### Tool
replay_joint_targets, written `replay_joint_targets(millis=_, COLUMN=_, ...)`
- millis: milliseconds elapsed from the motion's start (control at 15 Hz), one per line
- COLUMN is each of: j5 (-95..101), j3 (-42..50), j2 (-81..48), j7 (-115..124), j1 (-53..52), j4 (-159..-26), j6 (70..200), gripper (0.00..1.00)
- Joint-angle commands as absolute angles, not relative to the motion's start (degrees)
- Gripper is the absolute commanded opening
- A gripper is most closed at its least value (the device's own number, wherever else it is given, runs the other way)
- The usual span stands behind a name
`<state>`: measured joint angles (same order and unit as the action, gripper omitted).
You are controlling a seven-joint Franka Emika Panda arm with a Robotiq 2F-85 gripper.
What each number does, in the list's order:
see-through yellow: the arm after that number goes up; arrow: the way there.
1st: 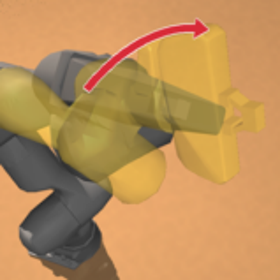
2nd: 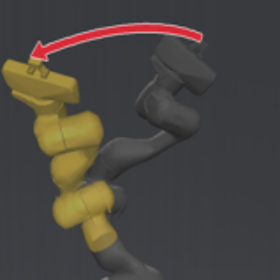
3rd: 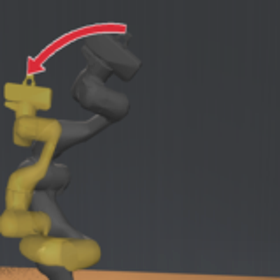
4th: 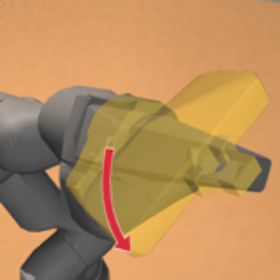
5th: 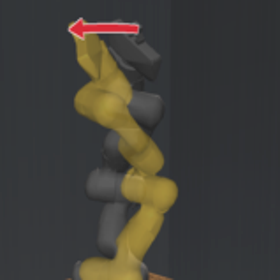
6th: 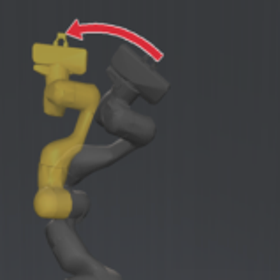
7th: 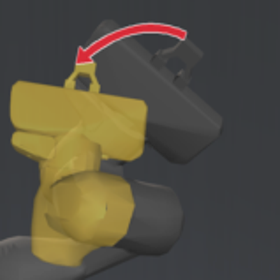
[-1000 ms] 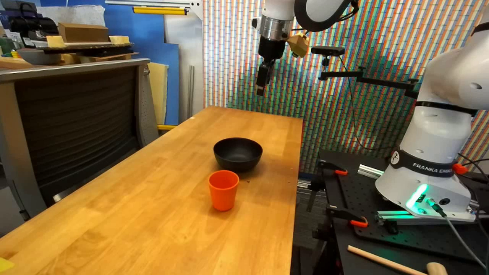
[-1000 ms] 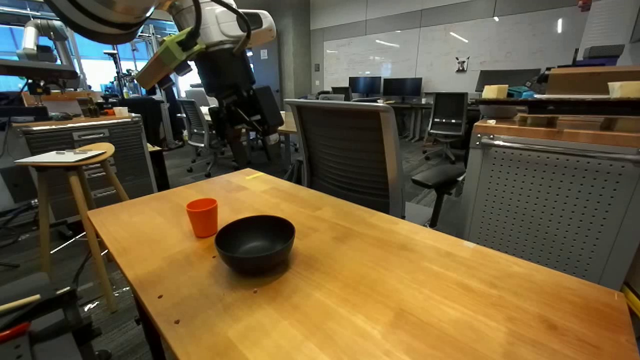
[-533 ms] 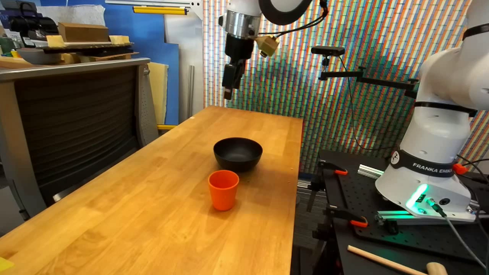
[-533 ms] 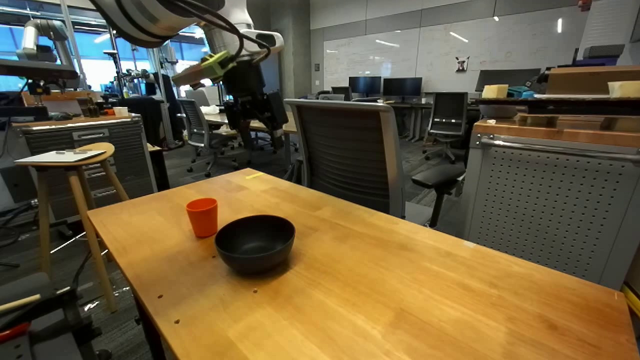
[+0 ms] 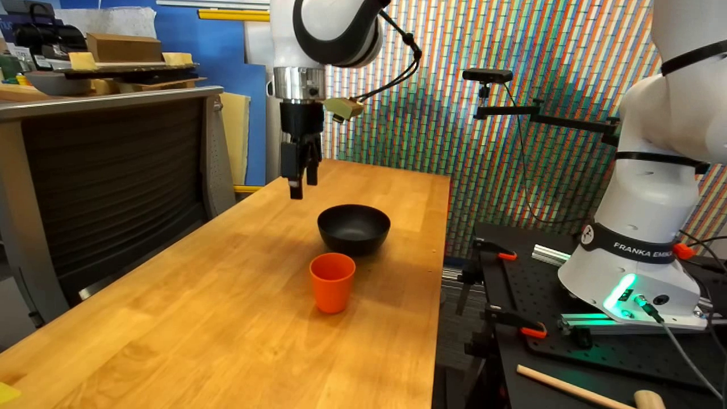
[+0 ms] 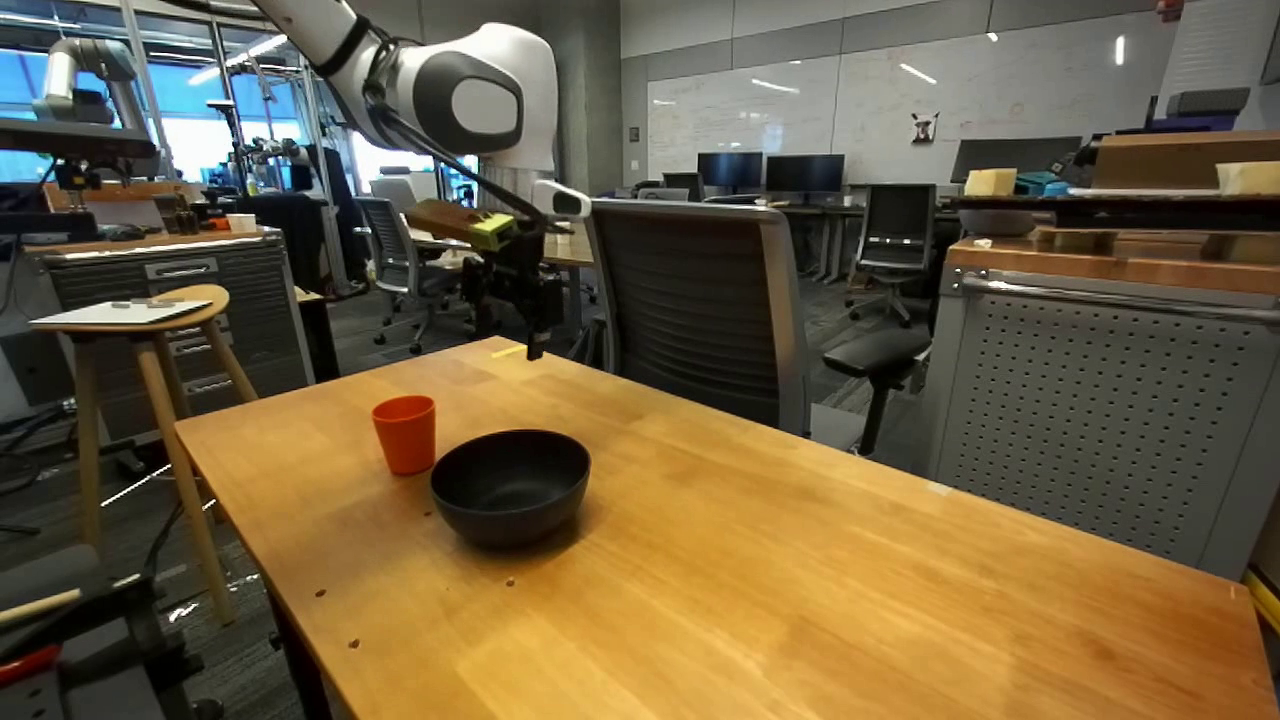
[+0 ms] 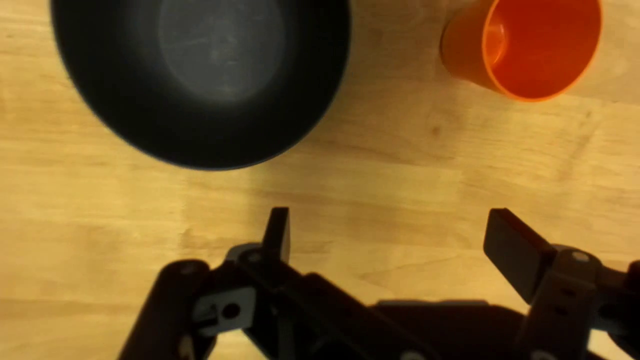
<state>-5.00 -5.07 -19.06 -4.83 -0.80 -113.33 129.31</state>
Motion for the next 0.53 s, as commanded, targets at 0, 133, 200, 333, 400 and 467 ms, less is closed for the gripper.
replay_joint_targets(millis=0, j5=-8.79, j3=-6.55, j2=-24.55, j7=-7.75, j1=-0.76, j4=-107.42, j6=121.76, gripper=1.0)
replay_joint_targets(millis=133, j5=-9.34, j3=-6.95, j2=-25.18, j7=-7.09, j1=-0.95, j4=-107.25, j6=119.78, gripper=1.0)
replay_joint_targets(millis=200, j5=-9.68, j3=-7.18, j2=-24.38, j7=-6.7, j1=-1.07, j4=-108.1, j6=118.96, gripper=1.0)
replay_joint_targets(millis=333, j5=-10.05, j3=-7.24, j2=-22.35, j7=-5.89, j1=-1.36, j4=-110.48, j6=119.09, gripper=1.0)
replay_joint_targets(millis=400, j5=-10.25, j3=-7.3, j2=-21.65, j7=-5.75, j1=-1.45, j4=-111.39, j6=119.11, gripper=1.0)
replay_joint_targets(millis=467, j5=-10.34, j3=-7.29, j2=-21.1, j7=-5.6, j1=-1.59, j4=-112.21, j6=119.23, gripper=1.0)
